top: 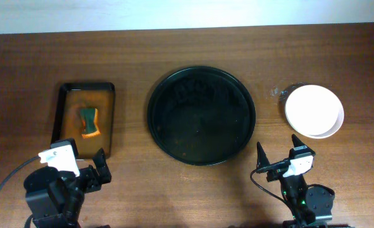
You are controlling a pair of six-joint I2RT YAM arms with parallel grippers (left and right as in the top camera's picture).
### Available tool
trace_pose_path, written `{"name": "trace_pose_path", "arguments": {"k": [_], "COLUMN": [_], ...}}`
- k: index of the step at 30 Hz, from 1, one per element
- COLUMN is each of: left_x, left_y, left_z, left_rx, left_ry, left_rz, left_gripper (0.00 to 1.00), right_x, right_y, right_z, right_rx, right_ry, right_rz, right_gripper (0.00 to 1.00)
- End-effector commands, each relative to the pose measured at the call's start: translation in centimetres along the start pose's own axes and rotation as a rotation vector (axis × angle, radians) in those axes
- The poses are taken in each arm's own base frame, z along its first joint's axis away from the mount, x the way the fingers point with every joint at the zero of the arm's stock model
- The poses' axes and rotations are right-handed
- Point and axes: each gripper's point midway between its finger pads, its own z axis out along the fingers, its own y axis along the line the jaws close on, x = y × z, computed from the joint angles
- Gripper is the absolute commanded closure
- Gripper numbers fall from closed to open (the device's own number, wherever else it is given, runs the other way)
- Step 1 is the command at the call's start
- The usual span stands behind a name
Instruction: Clean dirty plates on tray and stack at the side
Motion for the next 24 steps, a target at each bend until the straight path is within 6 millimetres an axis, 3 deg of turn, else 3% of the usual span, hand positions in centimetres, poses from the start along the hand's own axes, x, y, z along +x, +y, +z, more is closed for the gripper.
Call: {"name": "trace_pose_path", "arguments": {"k": [1, 7, 10, 15, 18, 21, 24], "left_x": [0.0, 0.9, 1.9, 2.8, 2.2, 0.7, 0.7], "left_y": [-0.2, -1.3, -2.2, -4.1, -5.2, -5.7, -5.7], "left_z": [0.0, -0.3, 0.7, 3.7, 4.7, 4.4, 4.2], "left_rx": [0.013, 0.046, 0.084, 0.184, 0.239, 0.27, 0.266], "left_ry": [-0.002, 0.012, -0.048, -0.263, -0.44, -0.66, -0.677], "left_rz": [-0.008, 0.067, 0.098, 0.133, 0.141, 0.13, 0.153], "left_gripper": [0.01, 0.01, 0.01, 0.01, 0.01, 0.01, 0.01], "right_x": [0.2, 0.2, 0.2, 0.2, 0.2, 0.2, 0.2], "right_y": [0.0, 0.0, 0.0, 0.0, 0.0, 0.0, 0.0], "right_z": [0.0, 0.0, 0.0, 0.0, 0.0, 0.0, 0.0], "right_rx": [0.005, 0.005, 0.005, 0.005, 0.005, 0.005, 0.005], "right_ry": [0.002, 0.002, 0.002, 0.002, 0.002, 0.002, 0.002], "right_rz": [-0.004, -0.004, -0.004, -0.004, -0.004, -0.004, -0.004], "right_gripper": [0.01, 0.01, 0.01, 0.01, 0.01, 0.01, 0.01]}}
